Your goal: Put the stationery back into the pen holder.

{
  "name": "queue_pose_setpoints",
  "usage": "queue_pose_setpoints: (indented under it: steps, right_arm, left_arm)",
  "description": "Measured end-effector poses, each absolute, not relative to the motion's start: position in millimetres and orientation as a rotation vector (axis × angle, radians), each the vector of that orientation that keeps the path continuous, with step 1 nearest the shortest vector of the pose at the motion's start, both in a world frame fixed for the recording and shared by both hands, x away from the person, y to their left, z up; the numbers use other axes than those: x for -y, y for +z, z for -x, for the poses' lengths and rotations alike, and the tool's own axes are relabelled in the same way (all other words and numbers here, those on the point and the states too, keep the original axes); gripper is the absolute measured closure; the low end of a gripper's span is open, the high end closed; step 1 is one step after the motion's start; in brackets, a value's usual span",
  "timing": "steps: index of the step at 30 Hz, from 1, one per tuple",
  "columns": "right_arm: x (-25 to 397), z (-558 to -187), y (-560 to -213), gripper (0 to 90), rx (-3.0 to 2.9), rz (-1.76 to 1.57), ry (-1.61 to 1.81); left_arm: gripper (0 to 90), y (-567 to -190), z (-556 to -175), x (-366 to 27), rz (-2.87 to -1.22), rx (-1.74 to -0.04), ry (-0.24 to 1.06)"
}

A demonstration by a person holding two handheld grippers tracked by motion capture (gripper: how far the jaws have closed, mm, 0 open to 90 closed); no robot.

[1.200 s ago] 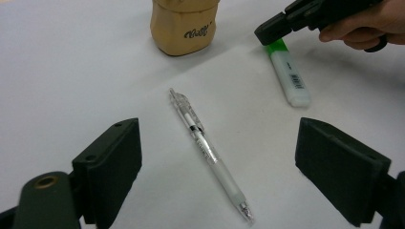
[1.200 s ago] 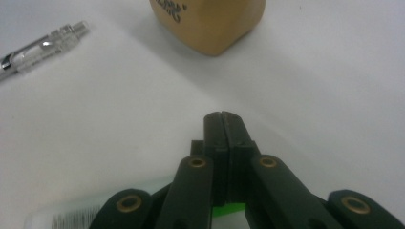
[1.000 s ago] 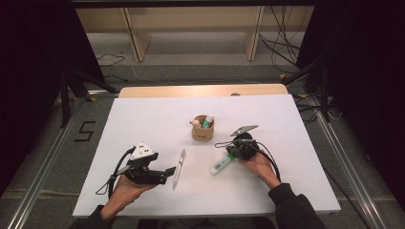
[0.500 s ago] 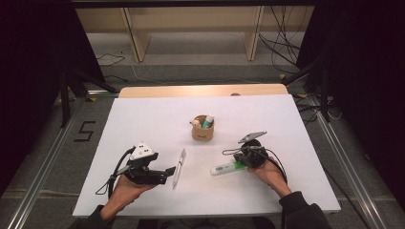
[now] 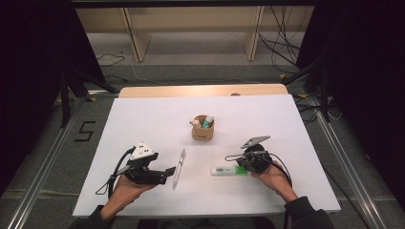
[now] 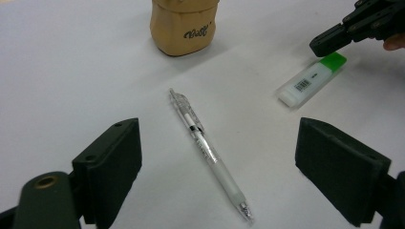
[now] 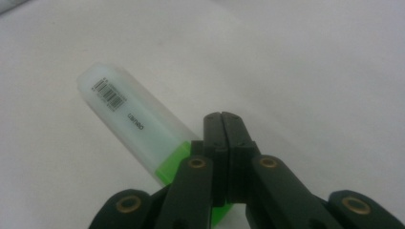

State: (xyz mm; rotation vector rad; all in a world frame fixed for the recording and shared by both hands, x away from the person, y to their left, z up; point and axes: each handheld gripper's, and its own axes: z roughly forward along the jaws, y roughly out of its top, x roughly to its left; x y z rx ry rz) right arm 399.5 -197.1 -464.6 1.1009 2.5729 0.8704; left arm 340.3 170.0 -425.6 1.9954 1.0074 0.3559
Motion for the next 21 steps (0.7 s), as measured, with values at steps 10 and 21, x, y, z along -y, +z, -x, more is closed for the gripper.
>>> queue_pose_setpoints:
  steps: [10, 21]
  right_arm:
    - [207.6, -394.6, -448.8, 41.0, -2.743, -0.879, 0.826]
    - [198.1, -395.8, -454.3, 32.6, -2.818, -0.783, 0.726]
  left_arm:
    - [15.7, -426.1, -340.9, -169.8, -1.999, -1.008, 0.356]
    - [15.7, -426.2, -341.0, -170.0, -2.001, -1.008, 0.356]
